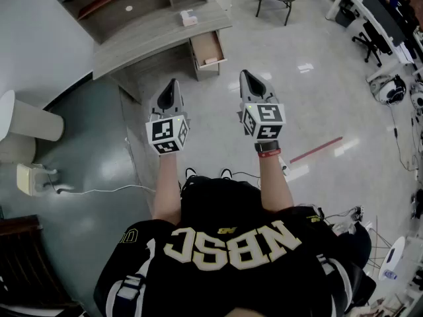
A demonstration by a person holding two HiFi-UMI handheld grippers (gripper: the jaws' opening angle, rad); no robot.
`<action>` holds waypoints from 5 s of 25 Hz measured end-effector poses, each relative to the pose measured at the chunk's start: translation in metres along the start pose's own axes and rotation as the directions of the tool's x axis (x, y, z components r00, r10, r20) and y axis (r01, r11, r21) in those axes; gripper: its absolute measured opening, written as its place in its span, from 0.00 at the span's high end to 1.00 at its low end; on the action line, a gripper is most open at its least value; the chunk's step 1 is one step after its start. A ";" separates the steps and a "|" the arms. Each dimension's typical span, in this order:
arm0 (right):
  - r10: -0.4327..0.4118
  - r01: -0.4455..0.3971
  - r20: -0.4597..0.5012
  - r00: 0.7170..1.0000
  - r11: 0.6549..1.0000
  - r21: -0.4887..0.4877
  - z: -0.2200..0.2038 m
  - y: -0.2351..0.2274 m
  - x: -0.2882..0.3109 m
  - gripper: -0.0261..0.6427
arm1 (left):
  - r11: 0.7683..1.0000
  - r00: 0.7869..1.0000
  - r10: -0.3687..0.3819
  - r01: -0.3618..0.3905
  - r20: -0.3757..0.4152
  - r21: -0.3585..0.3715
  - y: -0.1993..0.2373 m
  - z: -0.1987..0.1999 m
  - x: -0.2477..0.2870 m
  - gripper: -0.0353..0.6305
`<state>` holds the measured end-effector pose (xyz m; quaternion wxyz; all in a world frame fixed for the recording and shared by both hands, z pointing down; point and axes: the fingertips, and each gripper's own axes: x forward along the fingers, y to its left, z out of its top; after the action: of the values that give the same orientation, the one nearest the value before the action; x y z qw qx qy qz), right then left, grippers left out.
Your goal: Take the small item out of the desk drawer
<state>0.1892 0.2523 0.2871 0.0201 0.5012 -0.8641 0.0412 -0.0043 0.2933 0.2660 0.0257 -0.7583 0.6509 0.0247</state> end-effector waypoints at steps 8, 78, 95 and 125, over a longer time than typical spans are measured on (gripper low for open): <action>0.003 -0.002 -0.023 1.000 0.999 0.034 -0.019 -0.017 0.006 0.95 | 1.000 0.999 0.027 -0.026 -0.044 0.007 0.000 -0.017 0.008 0.93; 0.307 -0.454 -0.685 0.660 0.890 -0.038 -0.322 -0.073 0.472 0.93 | 0.961 0.877 -0.151 0.021 -0.457 -0.277 0.130 -0.340 0.392 0.93; 0.311 -0.707 -0.871 0.380 0.705 -0.057 -0.445 -0.096 0.483 0.88 | 0.933 0.840 -0.109 -0.098 -0.531 -0.347 0.143 -0.404 0.414 0.93; 0.244 -0.828 -0.968 0.063 0.554 0.086 -0.567 -0.100 0.507 0.72 | 0.946 0.796 -0.115 -0.093 -0.594 -0.310 0.150 -0.468 0.417 0.93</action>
<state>0.0205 -0.1840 0.8951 0.6120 -0.0272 -0.7851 0.0911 -0.0872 -0.1737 0.7019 -0.3077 -0.7238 0.6073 -0.1124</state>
